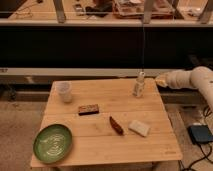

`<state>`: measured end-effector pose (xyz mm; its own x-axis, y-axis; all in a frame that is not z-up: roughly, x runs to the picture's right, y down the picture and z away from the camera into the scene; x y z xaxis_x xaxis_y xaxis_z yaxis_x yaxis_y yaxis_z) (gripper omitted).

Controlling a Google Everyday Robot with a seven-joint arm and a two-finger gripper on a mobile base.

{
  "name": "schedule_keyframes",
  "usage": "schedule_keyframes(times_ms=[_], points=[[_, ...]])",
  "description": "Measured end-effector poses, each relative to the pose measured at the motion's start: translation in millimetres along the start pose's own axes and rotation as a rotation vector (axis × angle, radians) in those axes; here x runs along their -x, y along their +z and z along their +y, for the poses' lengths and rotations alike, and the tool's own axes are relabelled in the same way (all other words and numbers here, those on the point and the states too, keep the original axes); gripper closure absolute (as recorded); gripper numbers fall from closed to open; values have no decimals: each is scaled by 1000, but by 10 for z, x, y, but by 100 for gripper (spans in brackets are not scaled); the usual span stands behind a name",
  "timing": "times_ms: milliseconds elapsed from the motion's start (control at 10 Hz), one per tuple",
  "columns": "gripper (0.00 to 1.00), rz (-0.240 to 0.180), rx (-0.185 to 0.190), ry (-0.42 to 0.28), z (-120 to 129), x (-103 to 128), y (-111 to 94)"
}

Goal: Knock the bottle over

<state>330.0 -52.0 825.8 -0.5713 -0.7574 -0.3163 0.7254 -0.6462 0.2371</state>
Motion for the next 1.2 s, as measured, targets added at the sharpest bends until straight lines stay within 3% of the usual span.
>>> schedule_keyframes(times_ms=[300, 500, 700, 1000, 1200], points=[[100, 9, 92, -11, 384, 79, 341], [100, 32, 117, -2, 584, 63, 536], [100, 77, 88, 1, 599, -15, 773], [100, 197, -20, -32, 428, -199, 1046], [100, 220, -5, -65, 547, -185, 923]])
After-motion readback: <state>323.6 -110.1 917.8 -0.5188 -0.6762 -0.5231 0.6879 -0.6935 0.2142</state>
